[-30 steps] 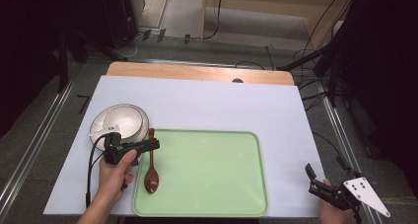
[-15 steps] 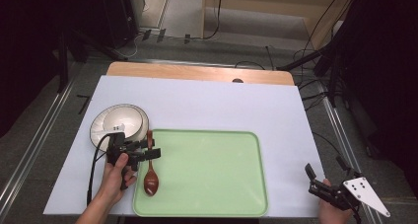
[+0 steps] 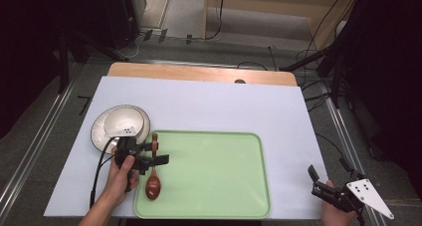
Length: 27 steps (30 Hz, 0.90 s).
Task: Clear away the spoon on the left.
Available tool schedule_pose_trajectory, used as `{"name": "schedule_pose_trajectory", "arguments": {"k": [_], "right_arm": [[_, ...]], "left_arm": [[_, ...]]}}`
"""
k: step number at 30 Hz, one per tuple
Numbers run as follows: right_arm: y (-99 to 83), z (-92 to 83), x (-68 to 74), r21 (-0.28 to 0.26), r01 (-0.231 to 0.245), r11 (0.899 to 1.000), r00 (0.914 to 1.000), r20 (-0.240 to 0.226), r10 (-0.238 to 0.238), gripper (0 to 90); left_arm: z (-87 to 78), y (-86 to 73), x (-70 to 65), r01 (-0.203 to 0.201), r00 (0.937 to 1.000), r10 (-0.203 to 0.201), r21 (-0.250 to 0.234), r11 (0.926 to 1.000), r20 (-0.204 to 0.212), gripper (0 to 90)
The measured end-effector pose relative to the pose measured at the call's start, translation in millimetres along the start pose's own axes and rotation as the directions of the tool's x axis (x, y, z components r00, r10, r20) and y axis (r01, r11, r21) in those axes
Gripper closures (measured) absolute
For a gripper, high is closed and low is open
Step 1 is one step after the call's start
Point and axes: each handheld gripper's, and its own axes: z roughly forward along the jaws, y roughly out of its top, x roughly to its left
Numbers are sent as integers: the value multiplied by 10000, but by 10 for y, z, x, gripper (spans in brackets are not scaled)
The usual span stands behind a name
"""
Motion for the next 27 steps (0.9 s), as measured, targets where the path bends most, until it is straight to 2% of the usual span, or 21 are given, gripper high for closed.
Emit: {"name": "schedule_pose_trajectory", "arguments": {"k": [1, 4, 7, 14, 15, 19, 25, 26, 27], "right_arm": [[0, 0, 0, -2, -1, 10000, 10000, 0, 1, 0], [0, -1, -1, -3, 7, 10000, 10000, -10, -7, 0], [0, -1, -1, 0, 8, 10000, 10000, -10, -8, 0], [-1, -2, 0, -12, 2, 10000, 10000, -15, -2, 0], [-1, -2, 0, -7, 2, 10000, 10000, -12, -2, 0], [-1, -2, 0, -7, 4, 10000, 10000, -14, -4, 0], [0, -4, -1, -19, -6, 10000, 10000, -16, 6, 0], [0, -5, -1, -6, -5, 10000, 10000, -19, 5, 0], [0, -4, -1, -11, -15, 10000, 10000, -8, 15, 0]], "left_arm": [[21, -2, -9, -129, 9997, 133, 176, 9998, -211, 0], [39, -3, -15, -185, 9991, 198, 325, 9993, -378, 0], [72, -7, -18, -326, 9973, 369, 684, 9971, -635, 0], [101, -15, -3, -276, 9963, 358, 1042, 9942, -778, 0], [115, -17, 1, -157, 9949, 270, 1162, 9931, -967, 0], [125, -19, 1, -177, 9933, 330, 1358, 9906, -1109, 0], [167, -34, 12, -237, 9872, 521, 1846, 9825, -1507, 0], [178, -38, 9, -275, 9854, 593, 1943, 9806, -1599, 0], [200, -45, 1, -399, 9806, 803, 2187, 9750, -1789, 0]]}}
